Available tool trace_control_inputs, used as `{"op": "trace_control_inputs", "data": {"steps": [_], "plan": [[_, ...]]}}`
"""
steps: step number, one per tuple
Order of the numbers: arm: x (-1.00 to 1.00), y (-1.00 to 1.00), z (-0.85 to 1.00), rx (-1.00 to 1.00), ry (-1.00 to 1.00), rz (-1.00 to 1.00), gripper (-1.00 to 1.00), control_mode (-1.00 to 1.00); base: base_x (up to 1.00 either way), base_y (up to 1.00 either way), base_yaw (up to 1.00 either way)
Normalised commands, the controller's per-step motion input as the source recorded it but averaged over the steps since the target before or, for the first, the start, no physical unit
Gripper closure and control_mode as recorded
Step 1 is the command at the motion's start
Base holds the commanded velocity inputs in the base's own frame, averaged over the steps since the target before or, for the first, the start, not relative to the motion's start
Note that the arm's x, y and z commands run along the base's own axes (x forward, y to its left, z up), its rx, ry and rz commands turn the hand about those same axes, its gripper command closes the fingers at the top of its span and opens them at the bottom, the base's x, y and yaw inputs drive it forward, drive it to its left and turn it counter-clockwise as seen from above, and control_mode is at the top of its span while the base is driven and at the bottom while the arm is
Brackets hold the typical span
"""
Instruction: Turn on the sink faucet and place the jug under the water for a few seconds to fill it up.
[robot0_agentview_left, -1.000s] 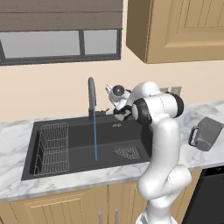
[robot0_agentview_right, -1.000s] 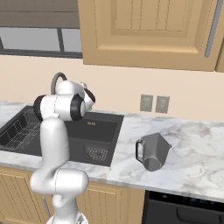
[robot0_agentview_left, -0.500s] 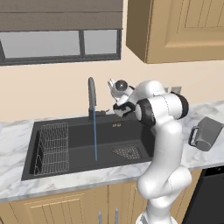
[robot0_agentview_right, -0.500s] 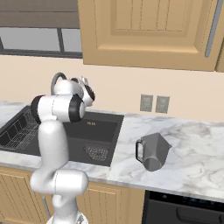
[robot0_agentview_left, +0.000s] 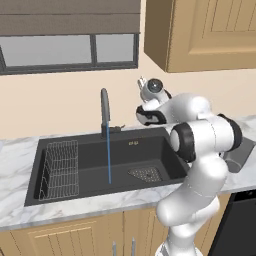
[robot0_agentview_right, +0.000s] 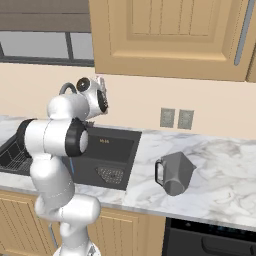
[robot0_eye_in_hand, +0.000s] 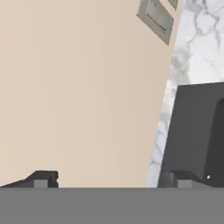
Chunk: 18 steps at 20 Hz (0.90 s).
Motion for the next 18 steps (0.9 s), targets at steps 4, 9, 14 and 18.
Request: {"op": "trace_control_inputs", "data": {"steps": [4,9,14,18], "plan": [[-1.00,-0.69,0.87,0.02,0.00,-0.08,-1.00,-1.00,0.00,0.00,0.00],[-1.00,-0.73,0.68,0.00,0.00,-0.07,-1.00,-1.00,0.00,0.00,0.00],[-1.00,-0.72,0.60,0.00,0.00,-0.09,-1.00,-1.00,0.00,0.00,0.00],[-1.00,-0.57,0.37,0.00,0.00,-0.12,-1.00,-1.00,0.00,0.00,0.00]]}}
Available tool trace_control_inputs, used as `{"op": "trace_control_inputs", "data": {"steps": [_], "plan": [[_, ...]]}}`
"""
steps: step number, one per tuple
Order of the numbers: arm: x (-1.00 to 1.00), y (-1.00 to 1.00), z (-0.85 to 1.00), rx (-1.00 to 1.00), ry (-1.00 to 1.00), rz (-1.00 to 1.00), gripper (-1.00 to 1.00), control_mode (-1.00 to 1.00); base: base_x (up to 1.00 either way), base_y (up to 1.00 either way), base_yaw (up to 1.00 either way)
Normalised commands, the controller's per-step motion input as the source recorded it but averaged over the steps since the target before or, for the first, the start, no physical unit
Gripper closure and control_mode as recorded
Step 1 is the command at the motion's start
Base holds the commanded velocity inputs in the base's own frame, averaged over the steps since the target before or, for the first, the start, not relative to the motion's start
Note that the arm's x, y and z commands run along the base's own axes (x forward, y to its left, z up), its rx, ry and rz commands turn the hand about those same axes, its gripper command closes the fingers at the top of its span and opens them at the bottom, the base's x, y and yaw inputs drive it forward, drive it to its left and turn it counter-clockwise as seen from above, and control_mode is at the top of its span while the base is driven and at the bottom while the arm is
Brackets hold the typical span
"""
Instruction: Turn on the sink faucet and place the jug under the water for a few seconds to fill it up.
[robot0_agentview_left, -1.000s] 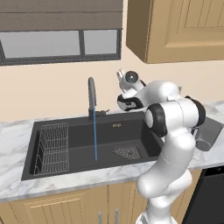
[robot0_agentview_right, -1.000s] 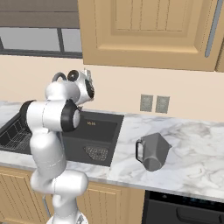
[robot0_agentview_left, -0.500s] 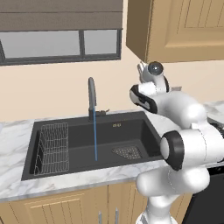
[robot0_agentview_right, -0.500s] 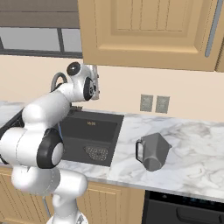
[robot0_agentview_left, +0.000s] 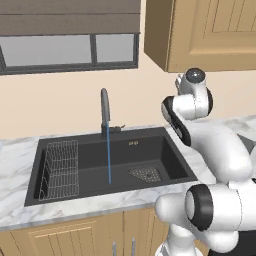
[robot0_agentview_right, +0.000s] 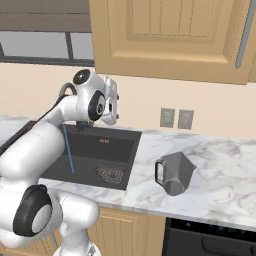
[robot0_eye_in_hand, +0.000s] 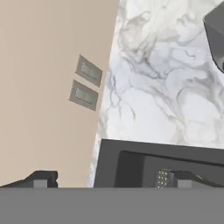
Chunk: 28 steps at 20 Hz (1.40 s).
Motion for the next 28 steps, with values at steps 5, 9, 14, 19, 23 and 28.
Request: {"op": "trace_control_inputs", "data": {"steps": [5,9,14,19,23,28], "plan": [[-1.00,-0.47,0.39,-0.01,0.01,-0.19,-1.00,-1.00,0.00,0.00,0.00],[-0.90,-0.35,0.05,-0.08,0.01,-0.18,-1.00,-1.00,0.00,0.00,0.00],[-0.55,-0.05,-0.21,0.00,0.01,-0.05,-1.00,-1.00,0.00,0.00,0.00],[-0.48,0.00,-0.20,0.00,0.00,0.00,-1.00,-1.00,0.00,0.00,0.00],[-0.70,0.00,-0.08,-0.03,0.09,0.00,-1.00,-1.00,0.00,0.00,0.00],[-0.21,0.00,-0.12,-0.17,0.40,-0.05,-1.00,-1.00,0.00,0.00,0.00]]}}
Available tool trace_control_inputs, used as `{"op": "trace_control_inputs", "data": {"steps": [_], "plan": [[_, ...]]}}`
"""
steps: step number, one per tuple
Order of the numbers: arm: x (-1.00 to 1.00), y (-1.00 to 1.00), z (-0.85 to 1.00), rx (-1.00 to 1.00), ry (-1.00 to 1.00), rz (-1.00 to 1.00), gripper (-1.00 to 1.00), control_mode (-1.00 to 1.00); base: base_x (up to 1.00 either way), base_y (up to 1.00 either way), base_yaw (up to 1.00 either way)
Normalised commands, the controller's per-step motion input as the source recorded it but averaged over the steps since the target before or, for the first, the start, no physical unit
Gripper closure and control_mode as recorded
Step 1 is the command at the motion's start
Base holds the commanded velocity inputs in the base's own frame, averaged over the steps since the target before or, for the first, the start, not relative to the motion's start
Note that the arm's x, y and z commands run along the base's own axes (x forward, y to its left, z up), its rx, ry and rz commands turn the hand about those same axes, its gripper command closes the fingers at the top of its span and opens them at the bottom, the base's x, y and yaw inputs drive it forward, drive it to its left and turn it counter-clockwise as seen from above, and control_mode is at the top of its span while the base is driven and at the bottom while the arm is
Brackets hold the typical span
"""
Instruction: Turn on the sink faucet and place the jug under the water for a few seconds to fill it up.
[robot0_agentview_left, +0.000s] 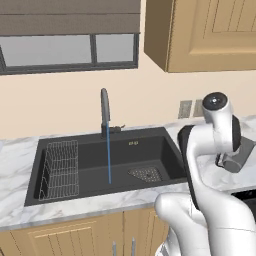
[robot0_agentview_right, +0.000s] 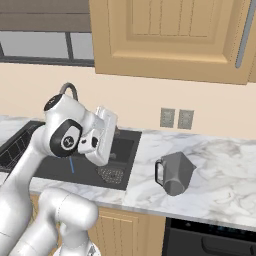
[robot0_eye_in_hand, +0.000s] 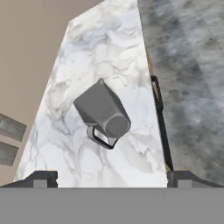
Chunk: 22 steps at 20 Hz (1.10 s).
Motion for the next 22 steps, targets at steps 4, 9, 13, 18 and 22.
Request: {"op": "trace_control_inputs", "data": {"steps": [4,9,13,18,22], "plan": [[0.00,0.00,-0.20,-0.13,0.31,-0.02,-1.00,-1.00,0.00,0.00,0.00],[0.13,-0.02,-0.42,0.00,0.03,-0.03,-1.00,-1.00,0.00,0.00,0.00],[0.20,-0.21,-0.43,0.03,0.00,-0.14,-1.00,-1.00,0.00,0.00,0.00],[0.16,-0.07,-0.12,0.01,0.01,-0.15,-1.00,-1.00,0.00,0.00,0.00],[0.23,-0.01,-0.10,0.00,0.03,-0.13,-1.00,-1.00,0.00,0.00,0.00]]}}
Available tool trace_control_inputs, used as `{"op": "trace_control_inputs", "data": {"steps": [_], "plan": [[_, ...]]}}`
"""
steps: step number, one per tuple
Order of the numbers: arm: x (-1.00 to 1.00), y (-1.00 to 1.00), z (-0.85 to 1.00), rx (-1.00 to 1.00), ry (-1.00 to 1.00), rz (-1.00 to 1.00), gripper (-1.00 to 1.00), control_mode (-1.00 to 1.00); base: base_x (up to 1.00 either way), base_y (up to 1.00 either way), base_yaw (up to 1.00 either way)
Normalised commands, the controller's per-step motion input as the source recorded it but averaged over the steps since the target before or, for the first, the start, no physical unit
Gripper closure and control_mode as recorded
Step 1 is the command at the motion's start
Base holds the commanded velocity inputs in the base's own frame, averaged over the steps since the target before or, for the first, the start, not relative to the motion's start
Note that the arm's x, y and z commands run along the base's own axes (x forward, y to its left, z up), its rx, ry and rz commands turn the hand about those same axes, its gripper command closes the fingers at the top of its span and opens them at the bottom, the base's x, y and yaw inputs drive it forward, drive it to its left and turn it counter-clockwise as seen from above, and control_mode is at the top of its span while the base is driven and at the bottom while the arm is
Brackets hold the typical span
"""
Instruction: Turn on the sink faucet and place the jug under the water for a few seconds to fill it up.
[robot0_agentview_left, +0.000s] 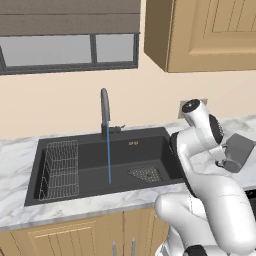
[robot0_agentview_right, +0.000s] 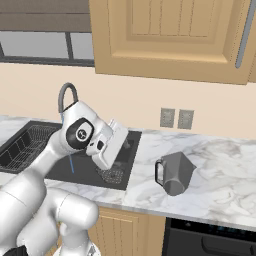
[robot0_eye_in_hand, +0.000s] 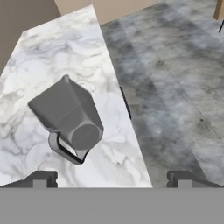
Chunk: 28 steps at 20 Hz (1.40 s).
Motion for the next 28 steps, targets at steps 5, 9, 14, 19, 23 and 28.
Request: {"op": "trace_control_inputs", "data": {"steps": [5,9,14,19,23,28], "plan": [[0.42,-0.10,-0.13,0.00,0.12,-0.10,-1.00,-1.00,0.00,0.00,0.00],[0.30,-0.29,-0.22,0.01,0.11,-0.02,-1.00,-1.00,0.00,0.00,0.00],[0.05,-0.52,-0.40,0.00,0.10,0.00,-1.00,-1.00,0.00,0.00,0.00],[0.04,-0.38,-0.25,0.01,0.03,0.00,-1.00,-1.00,0.00,0.00,0.00],[0.10,-0.03,-0.17,0.00,0.00,0.00,-1.00,-1.00,0.00,0.00,0.00],[0.06,0.00,-0.15,0.00,0.00,0.00,-1.00,-1.00,0.00,0.00,0.00]]}}
